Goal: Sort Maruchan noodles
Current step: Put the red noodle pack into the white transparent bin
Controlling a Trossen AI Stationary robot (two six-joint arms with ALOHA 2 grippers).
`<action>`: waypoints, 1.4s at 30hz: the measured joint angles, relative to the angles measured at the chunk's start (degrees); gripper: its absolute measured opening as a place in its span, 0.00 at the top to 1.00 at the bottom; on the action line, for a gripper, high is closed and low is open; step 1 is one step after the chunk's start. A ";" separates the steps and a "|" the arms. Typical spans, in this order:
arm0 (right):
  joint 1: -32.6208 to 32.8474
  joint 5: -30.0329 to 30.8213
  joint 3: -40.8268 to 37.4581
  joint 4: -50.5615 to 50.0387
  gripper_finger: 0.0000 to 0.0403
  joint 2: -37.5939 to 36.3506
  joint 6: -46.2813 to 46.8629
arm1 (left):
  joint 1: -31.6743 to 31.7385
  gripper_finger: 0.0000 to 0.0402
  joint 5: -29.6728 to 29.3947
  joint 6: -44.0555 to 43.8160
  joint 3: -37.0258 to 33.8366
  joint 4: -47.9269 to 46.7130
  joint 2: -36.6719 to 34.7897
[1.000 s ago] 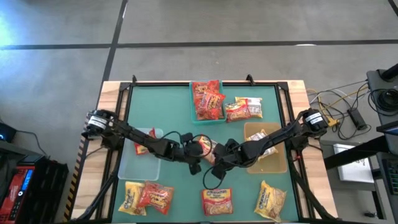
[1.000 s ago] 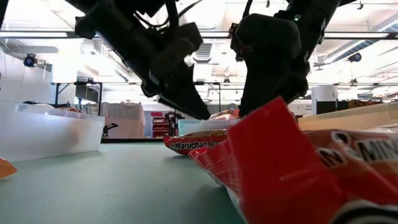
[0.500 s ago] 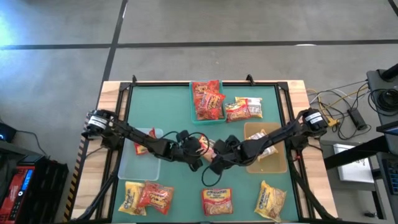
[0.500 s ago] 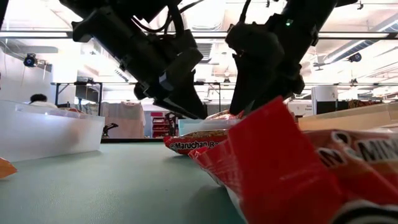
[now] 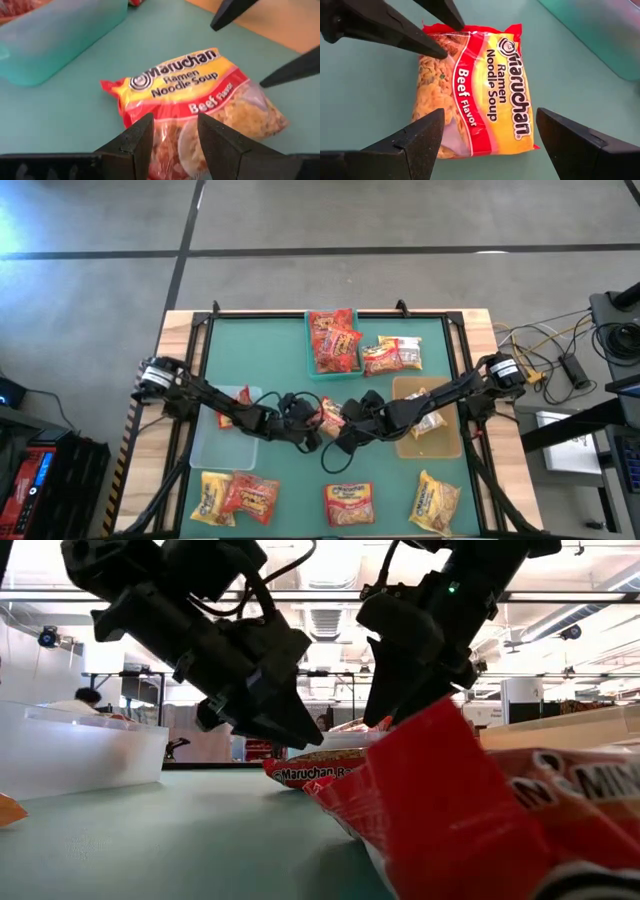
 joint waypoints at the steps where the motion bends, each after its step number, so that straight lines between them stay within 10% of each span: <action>1: -0.06 0.02 0.00 0.00 0.25 0.00 0.00 | -0.26 0.66 0.01 -0.07 -0.17 0.09 0.00; 32: -8.41 1.23 -0.02 -0.46 0.25 -6.11 -1.42 | -3.02 0.66 -0.34 -4.95 -9.25 3.10 -0.07; 42: -12.88 -14.55 -0.04 -3.88 0.25 -9.20 9.17 | -3.02 0.66 -0.26 -5.49 -9.48 3.27 -0.07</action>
